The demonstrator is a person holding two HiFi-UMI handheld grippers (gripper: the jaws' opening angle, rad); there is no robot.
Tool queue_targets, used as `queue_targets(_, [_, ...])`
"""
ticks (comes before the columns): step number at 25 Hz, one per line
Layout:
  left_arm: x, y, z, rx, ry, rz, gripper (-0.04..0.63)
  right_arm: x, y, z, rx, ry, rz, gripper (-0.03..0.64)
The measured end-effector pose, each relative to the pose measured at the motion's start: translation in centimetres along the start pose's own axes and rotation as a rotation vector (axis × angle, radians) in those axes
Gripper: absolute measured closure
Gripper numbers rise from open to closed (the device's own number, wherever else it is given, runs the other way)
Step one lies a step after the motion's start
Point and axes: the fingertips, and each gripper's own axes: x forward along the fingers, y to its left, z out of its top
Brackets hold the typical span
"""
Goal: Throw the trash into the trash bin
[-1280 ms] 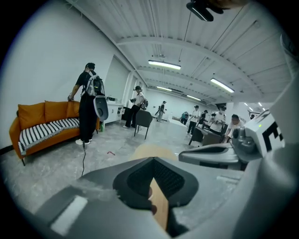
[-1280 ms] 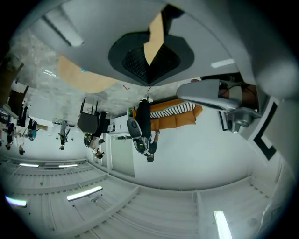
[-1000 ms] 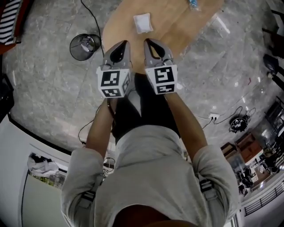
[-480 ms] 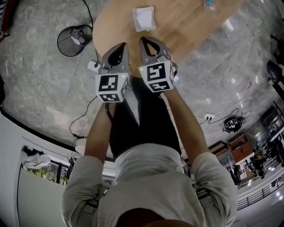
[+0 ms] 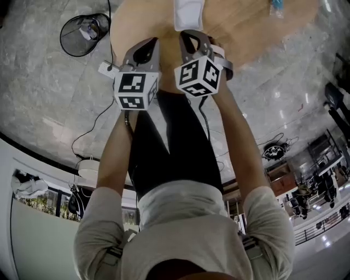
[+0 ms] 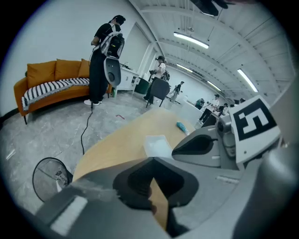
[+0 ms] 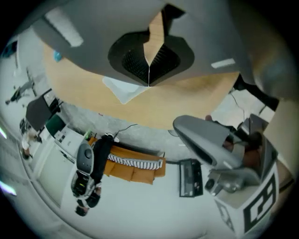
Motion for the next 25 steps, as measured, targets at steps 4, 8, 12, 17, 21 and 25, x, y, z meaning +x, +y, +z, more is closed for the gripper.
queue_targets(4, [0.1,0.9,-0.4,-0.032,-0.007,0.021,0.58,1.5,0.6,-0.6,-0.175,0.072,0.027,0.552])
queue_targets(8, [0.4,1.3,-0.7,-0.031,-0.012,0.018,0.58,3.2,1.2,-1.6,-0.309,0.164,0.06,0.529])
queue_targets(12, [0.7,2.2,-1.2,-0.044,-0.009,0.024,0.58,4.7,1.7,-2.4,-0.408,0.225,0.077,0.529])
queue_targets(17, [0.8,2.2,-1.8,-0.043,0.0,0.019,0.58,5.9,1.8,-2.9,-0.452,0.24,0.066,0.585])
queue_targets(21, [-0.2,2.5,-1.6,-0.062,-0.007,0.032,0.58,5.2,1.9,-2.0,-0.422,0.22,0.065,0.606])
queue_targets(25, [-2.5,2.4,-0.8,-0.091,-0.034,0.055,0.58,3.7,2.2,0.4,-0.359,0.167,0.058,0.606])
